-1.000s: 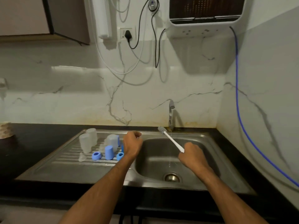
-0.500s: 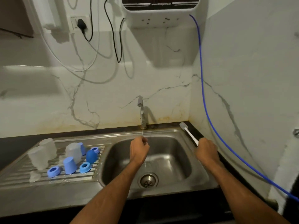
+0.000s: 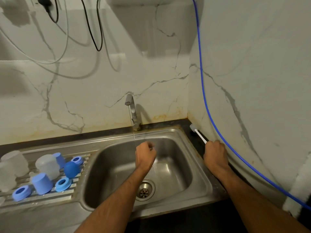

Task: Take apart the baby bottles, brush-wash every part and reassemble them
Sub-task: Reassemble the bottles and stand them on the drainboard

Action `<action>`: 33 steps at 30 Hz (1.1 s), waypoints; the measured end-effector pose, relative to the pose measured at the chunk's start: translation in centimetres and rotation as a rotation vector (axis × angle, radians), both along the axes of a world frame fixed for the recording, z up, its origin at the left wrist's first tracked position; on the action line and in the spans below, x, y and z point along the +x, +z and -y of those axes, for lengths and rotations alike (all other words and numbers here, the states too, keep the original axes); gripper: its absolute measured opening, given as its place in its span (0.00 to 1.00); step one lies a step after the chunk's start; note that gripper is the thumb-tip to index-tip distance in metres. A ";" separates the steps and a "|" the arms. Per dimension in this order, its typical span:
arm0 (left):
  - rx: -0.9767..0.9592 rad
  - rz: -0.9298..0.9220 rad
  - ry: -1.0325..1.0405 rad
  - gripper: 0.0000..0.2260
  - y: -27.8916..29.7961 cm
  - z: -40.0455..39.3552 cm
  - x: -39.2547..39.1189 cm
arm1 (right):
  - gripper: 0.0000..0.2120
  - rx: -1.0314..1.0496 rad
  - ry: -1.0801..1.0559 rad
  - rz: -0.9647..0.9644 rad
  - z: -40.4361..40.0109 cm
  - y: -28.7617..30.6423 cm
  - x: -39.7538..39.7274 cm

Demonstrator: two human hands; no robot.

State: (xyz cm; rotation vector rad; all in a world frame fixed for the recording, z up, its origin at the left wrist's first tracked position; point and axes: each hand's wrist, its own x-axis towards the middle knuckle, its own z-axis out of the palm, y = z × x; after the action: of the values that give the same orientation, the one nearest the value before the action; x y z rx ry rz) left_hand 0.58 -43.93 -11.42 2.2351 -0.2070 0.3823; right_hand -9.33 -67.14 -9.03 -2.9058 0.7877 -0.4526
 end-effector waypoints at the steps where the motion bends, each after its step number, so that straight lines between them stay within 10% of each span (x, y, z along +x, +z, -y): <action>1: 0.005 -0.002 -0.006 0.09 -0.1 0.3 0.1 | 0.11 -0.026 -0.004 -0.013 0.1 -0.3 0.2; 33: -0.099 -0.028 0.048 0.10 -0.9 -2.3 1.5 | 0.04 -0.022 0.096 0.079 -1.8 0.1 2.9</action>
State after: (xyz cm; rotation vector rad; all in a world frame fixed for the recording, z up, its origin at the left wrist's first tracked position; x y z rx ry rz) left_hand 2.12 -41.59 -12.37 2.1491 -0.1174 0.3787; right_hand -6.39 -65.39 -8.88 -2.9093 0.6331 -0.5652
